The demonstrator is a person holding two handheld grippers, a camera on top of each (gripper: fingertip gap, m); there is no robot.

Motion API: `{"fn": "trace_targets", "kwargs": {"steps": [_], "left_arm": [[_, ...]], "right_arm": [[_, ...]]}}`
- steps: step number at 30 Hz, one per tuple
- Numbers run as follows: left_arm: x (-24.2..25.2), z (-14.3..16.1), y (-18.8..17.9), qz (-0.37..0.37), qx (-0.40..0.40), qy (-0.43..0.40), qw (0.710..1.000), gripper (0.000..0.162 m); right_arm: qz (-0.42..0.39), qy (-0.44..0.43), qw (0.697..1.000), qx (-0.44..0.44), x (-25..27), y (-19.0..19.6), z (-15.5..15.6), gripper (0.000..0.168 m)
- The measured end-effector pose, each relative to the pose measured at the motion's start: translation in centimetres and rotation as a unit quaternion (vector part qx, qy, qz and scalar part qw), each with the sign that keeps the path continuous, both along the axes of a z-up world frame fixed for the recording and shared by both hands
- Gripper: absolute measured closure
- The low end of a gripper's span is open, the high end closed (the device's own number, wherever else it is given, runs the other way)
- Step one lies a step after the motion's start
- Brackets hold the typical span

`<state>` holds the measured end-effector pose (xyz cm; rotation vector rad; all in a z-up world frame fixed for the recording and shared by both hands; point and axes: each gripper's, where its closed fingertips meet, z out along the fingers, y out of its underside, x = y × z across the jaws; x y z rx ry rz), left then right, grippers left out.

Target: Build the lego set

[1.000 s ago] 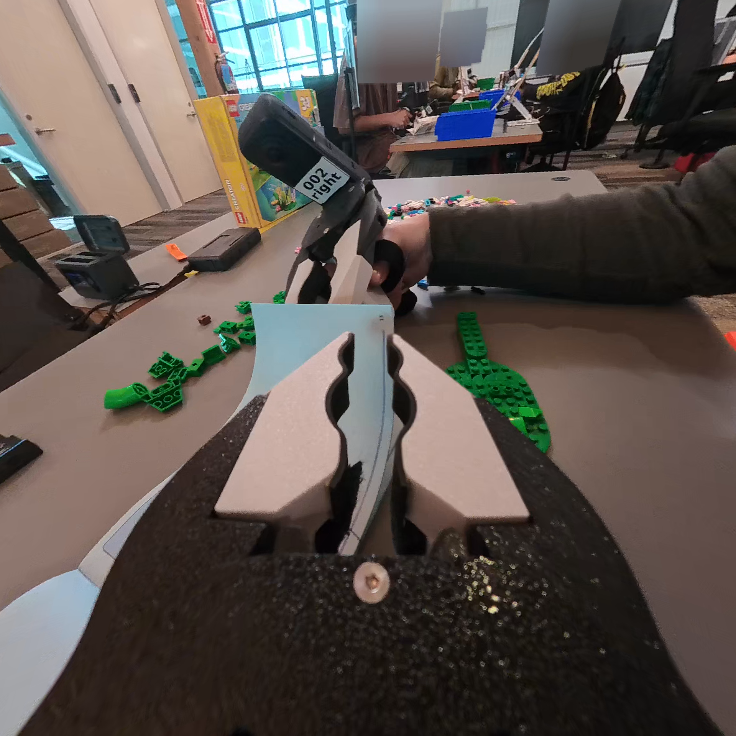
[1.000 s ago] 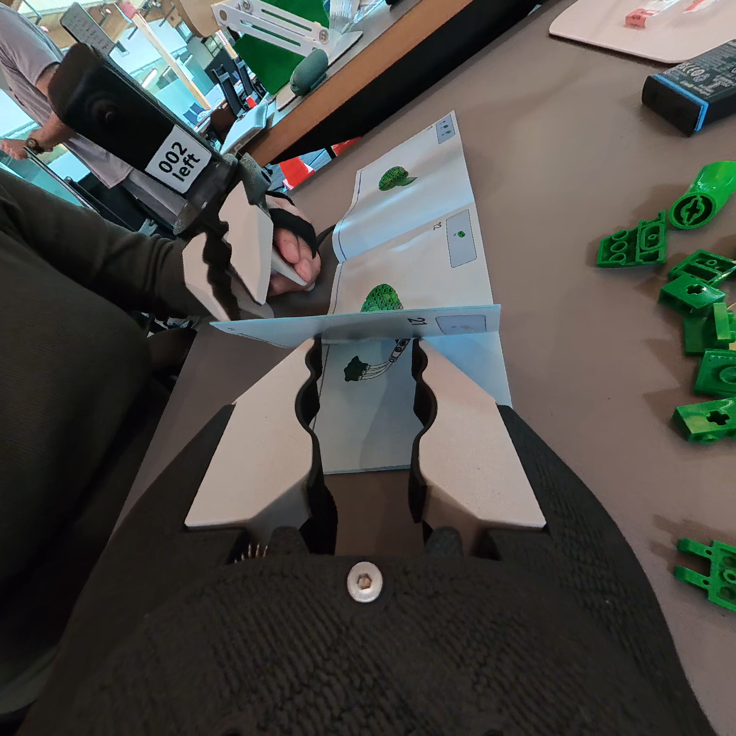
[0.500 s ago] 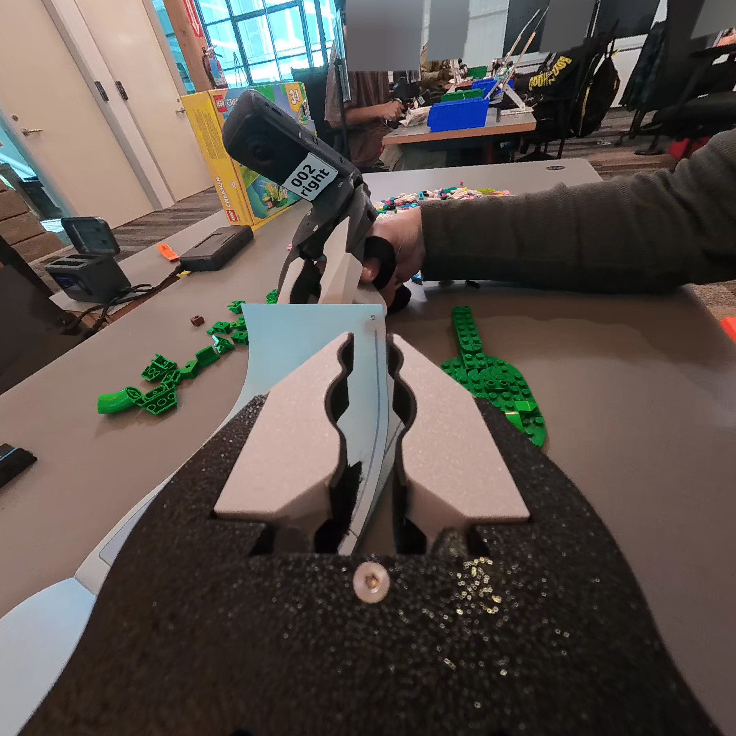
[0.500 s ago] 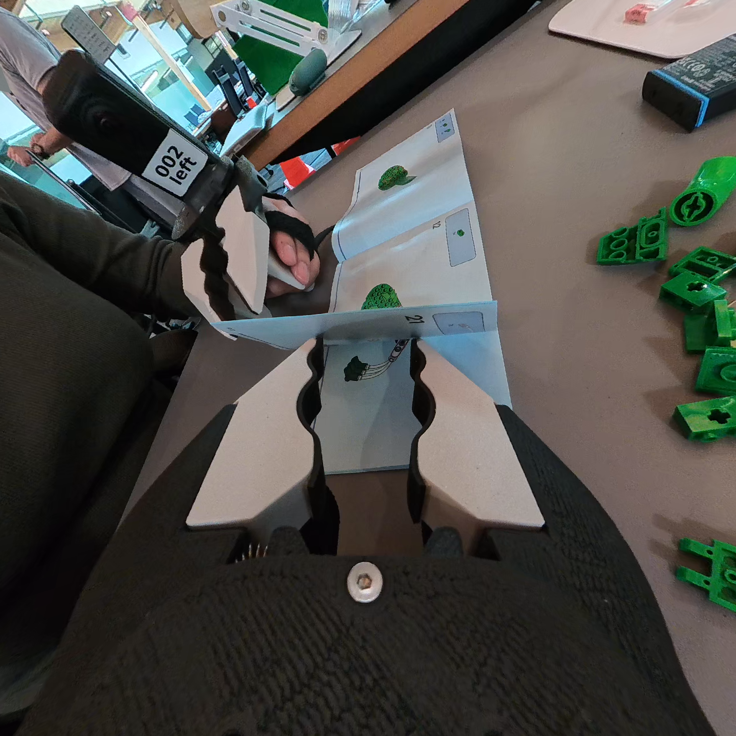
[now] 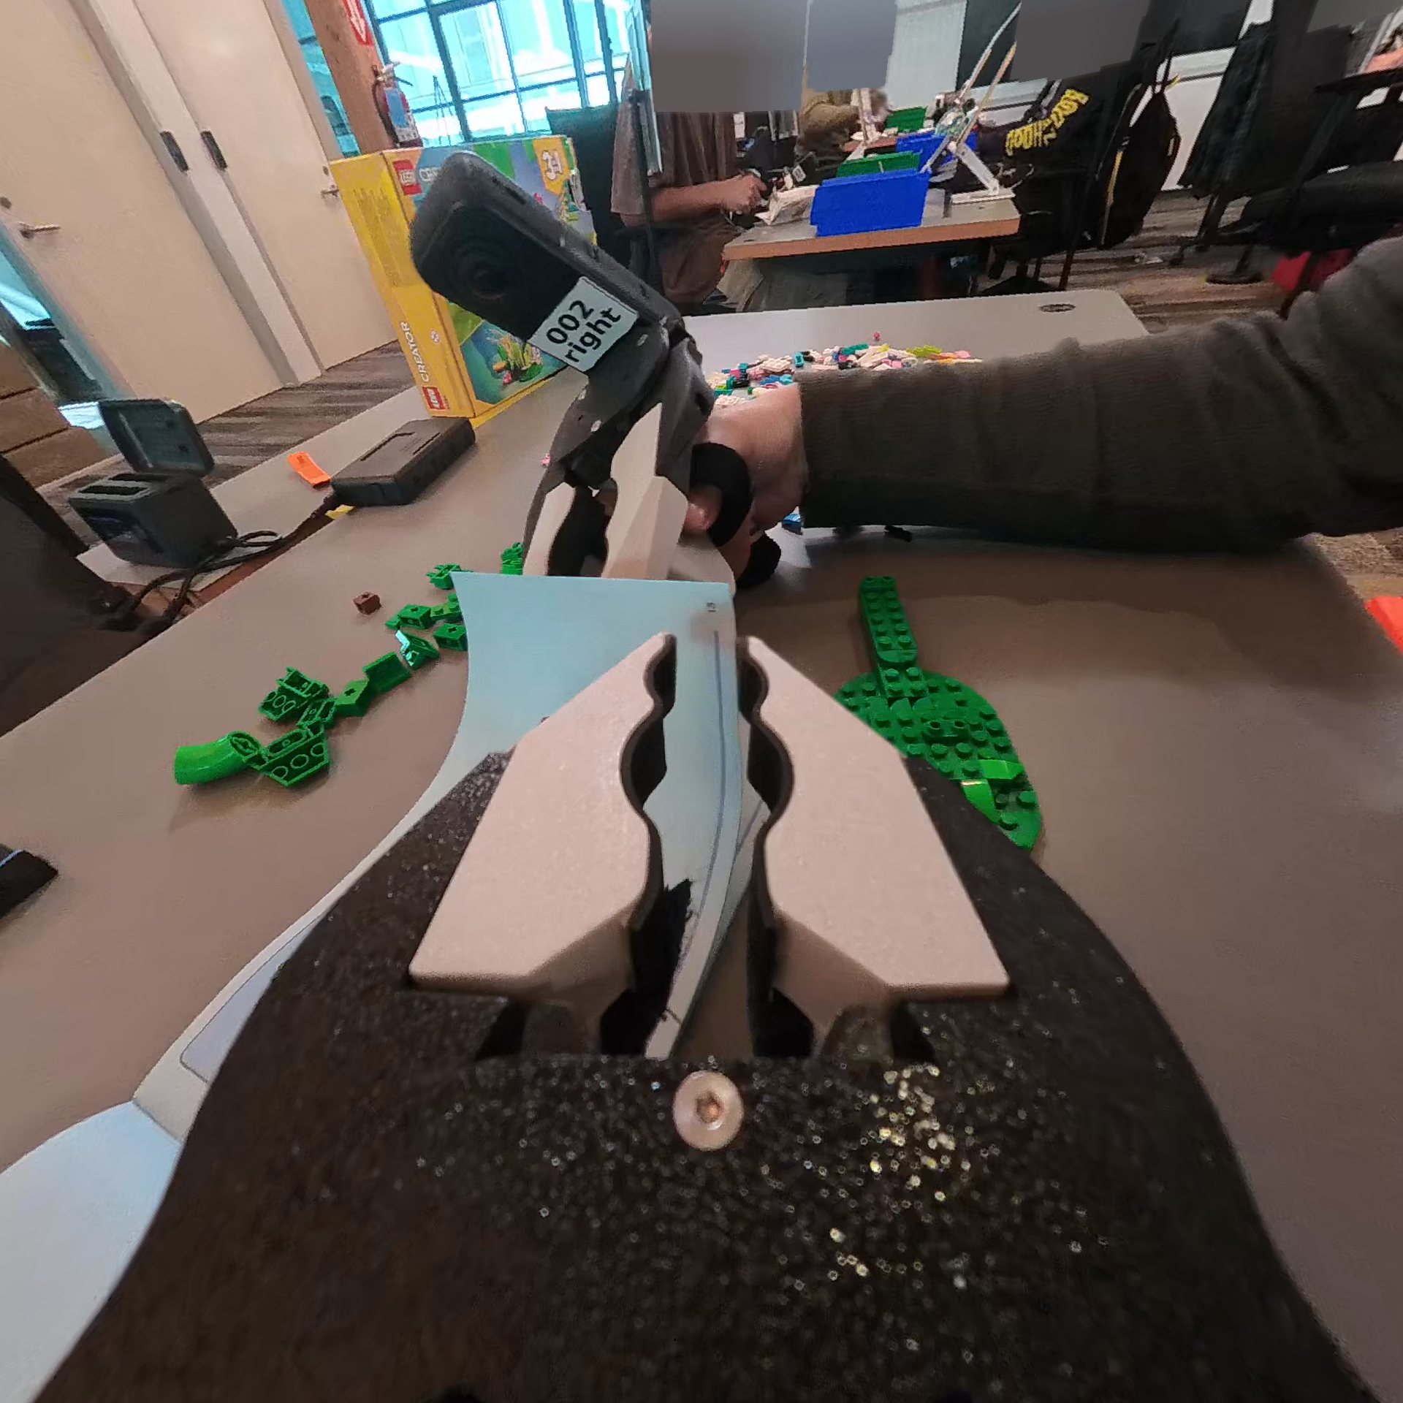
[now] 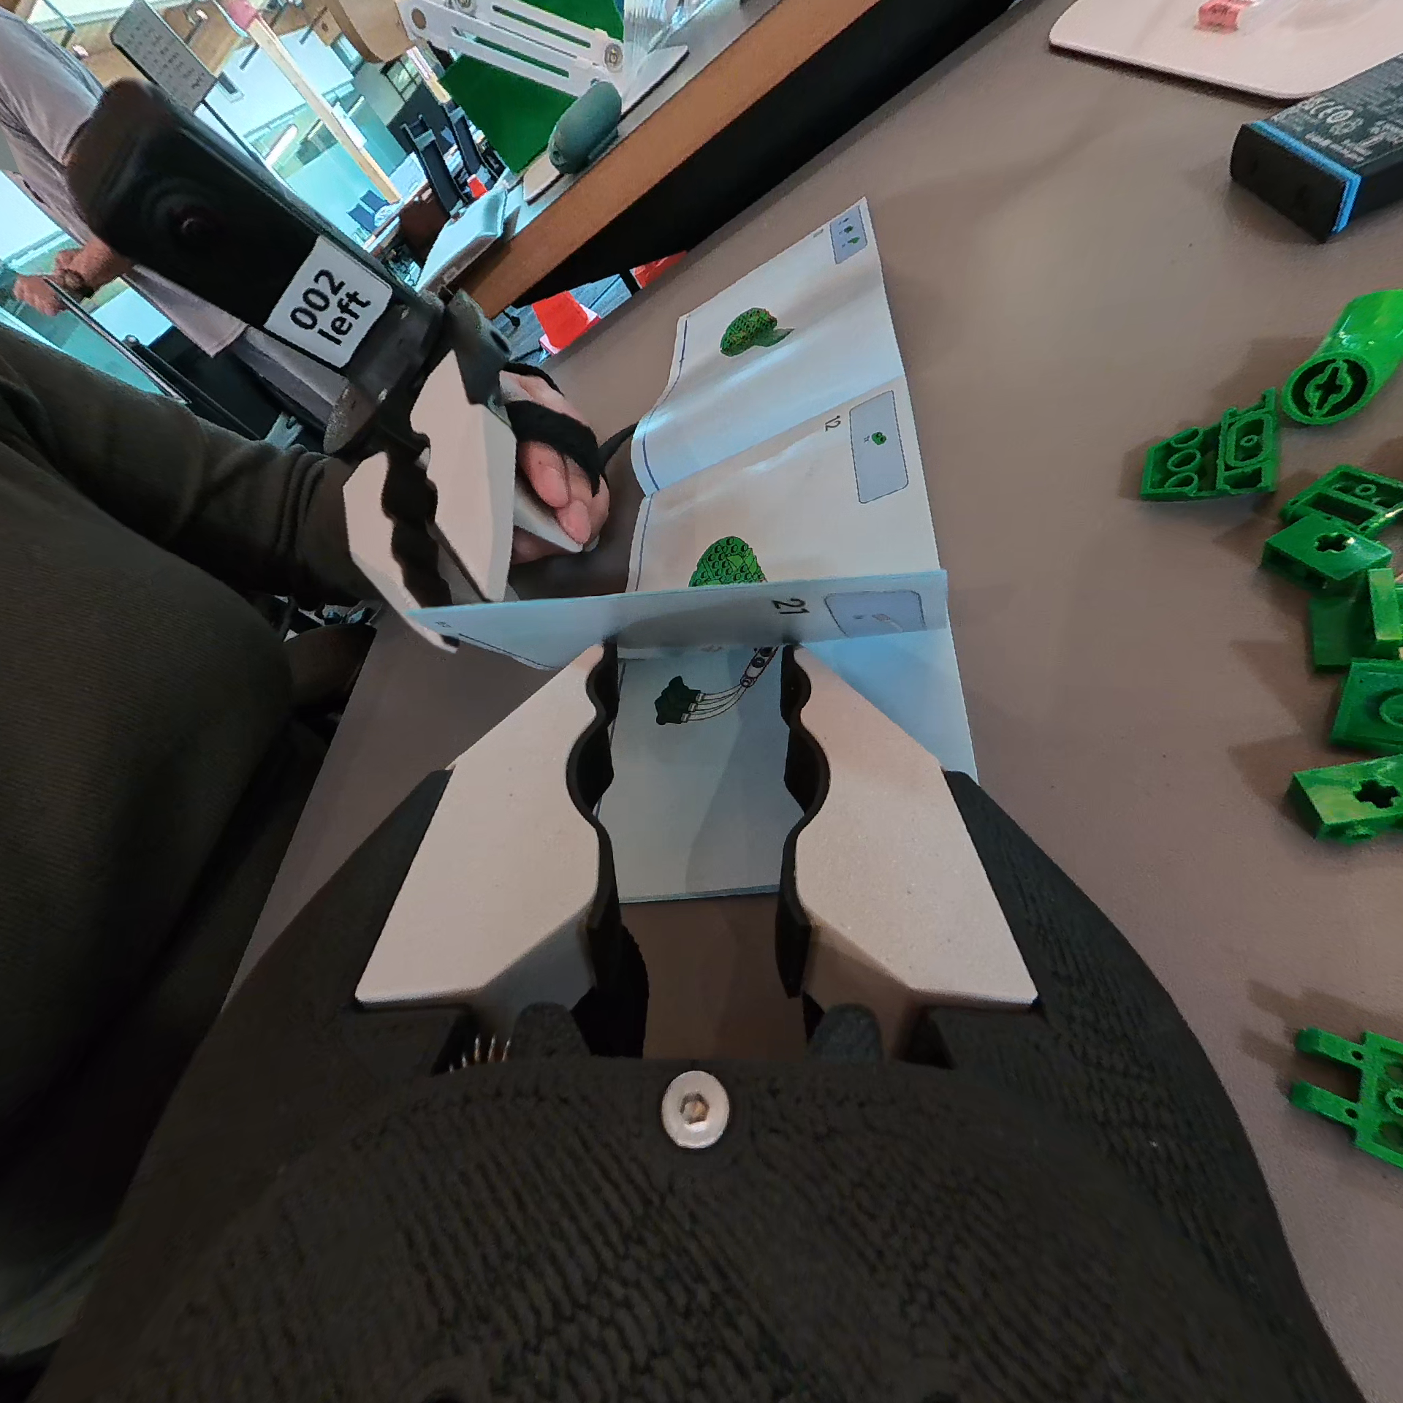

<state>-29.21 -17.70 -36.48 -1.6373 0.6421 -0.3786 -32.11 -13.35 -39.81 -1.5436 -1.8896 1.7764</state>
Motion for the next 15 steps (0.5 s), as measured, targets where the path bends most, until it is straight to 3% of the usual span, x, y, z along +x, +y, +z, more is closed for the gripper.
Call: {"fn": "trace_targets", "kwargs": {"steps": [15], "left_arm": [[-1.04,0.85,0.14,-0.001,-0.017,-0.07,0.997,0.151]], "right_arm": [[0.0,0.002,1.0,-0.005,0.0,0.01,0.12,0.128]]}}
